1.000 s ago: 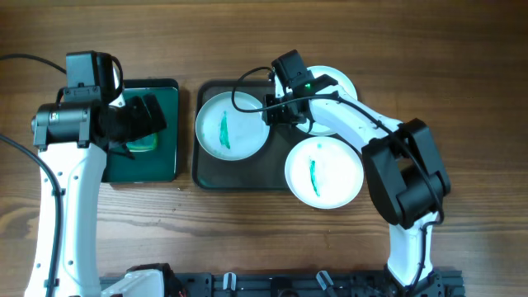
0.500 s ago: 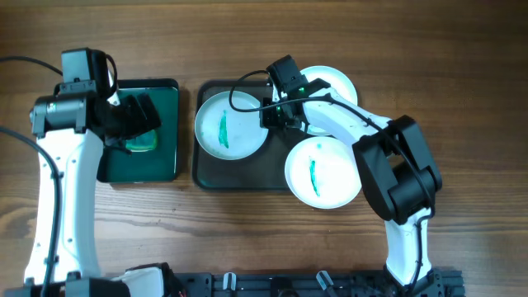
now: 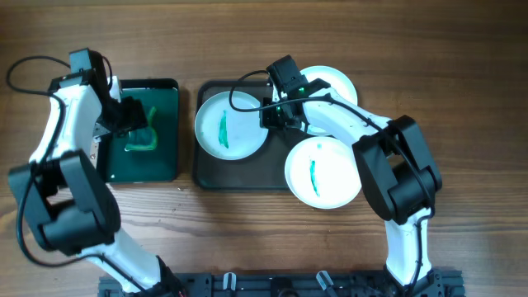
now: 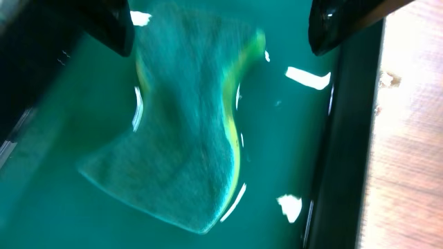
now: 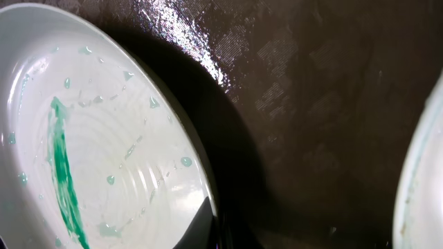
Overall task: Clean dirty plates on tray and stack at the side
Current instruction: 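Lift the sponge with the left gripper and move it over the left plate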
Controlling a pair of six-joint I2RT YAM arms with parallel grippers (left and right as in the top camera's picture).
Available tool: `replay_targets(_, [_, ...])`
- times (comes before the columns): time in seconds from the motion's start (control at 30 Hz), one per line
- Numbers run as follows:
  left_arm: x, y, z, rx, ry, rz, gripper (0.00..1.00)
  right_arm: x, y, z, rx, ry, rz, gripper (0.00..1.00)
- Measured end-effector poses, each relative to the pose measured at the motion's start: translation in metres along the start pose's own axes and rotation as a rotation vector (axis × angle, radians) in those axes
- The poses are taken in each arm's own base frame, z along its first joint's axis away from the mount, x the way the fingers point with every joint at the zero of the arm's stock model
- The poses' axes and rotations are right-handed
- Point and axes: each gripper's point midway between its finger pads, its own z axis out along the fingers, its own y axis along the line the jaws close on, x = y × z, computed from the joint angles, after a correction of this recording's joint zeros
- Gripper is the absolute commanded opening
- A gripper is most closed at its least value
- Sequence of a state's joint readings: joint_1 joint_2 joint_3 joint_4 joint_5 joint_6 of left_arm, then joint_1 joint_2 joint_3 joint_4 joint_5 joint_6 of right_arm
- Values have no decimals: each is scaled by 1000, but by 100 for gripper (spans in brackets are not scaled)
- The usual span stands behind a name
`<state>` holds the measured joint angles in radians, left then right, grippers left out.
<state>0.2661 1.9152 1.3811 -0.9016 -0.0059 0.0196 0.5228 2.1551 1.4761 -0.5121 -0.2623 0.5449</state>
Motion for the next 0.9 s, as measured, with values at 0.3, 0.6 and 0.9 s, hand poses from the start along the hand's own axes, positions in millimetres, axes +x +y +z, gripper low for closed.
replay_targets(0.3, [-8,-10,34,59,11,72,4,0,0,0,-2,0,0,4])
replay_targets(0.6, [-14,-33,-25,137,-10,18,4,0,1,0,-8,2,1,4])
replay_targets(0.9, [25,-194,-63,251,-30,120,4,2,4,-1,-42,23,9,4])
